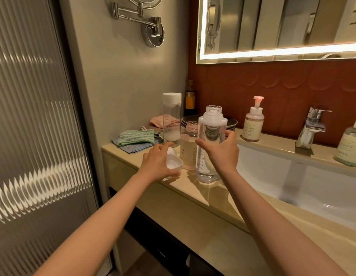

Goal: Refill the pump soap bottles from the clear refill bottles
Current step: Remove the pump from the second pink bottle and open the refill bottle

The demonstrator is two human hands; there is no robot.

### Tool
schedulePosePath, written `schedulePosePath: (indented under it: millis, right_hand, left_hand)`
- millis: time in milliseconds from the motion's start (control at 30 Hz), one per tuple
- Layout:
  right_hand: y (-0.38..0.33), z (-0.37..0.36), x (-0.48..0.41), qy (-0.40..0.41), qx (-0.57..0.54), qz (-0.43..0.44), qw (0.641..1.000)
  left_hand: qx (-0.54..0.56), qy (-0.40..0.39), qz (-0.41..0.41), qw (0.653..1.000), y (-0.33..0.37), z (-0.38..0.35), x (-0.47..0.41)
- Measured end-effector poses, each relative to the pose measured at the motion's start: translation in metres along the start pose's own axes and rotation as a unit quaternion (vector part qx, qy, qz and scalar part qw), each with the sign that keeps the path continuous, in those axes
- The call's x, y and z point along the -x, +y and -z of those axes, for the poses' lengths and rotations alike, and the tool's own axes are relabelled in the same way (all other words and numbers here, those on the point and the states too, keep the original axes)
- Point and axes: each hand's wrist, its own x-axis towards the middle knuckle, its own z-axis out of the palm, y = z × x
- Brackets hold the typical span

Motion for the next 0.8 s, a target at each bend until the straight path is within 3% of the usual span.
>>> schedulePosePath:
  millis: [300,433,567,800]
  right_hand:
    - [0.000,0.018,-0.006,-0.025,0.004,0.022,0.999]
    - [0.003,0.026,-0.014,-0.028,0.014,0.035,0.999]
    - [0.008,0.036,-0.027,-0.022,0.037,0.043,0.998]
    - [0.016,0.049,-0.052,-0.064,0.125,0.085,0.986]
  left_hand:
    - [-0.021,0.014,0.016,1.000,0.010,-0.003,-0.013]
    - [0.168,0.045,0.036,0.984,0.034,0.004,-0.024]
    - [0.288,0.016,0.057,0.956,0.057,0.004,-0.044]
    - [0.309,0.025,0.093,0.946,0.073,-0.002,-0.057]
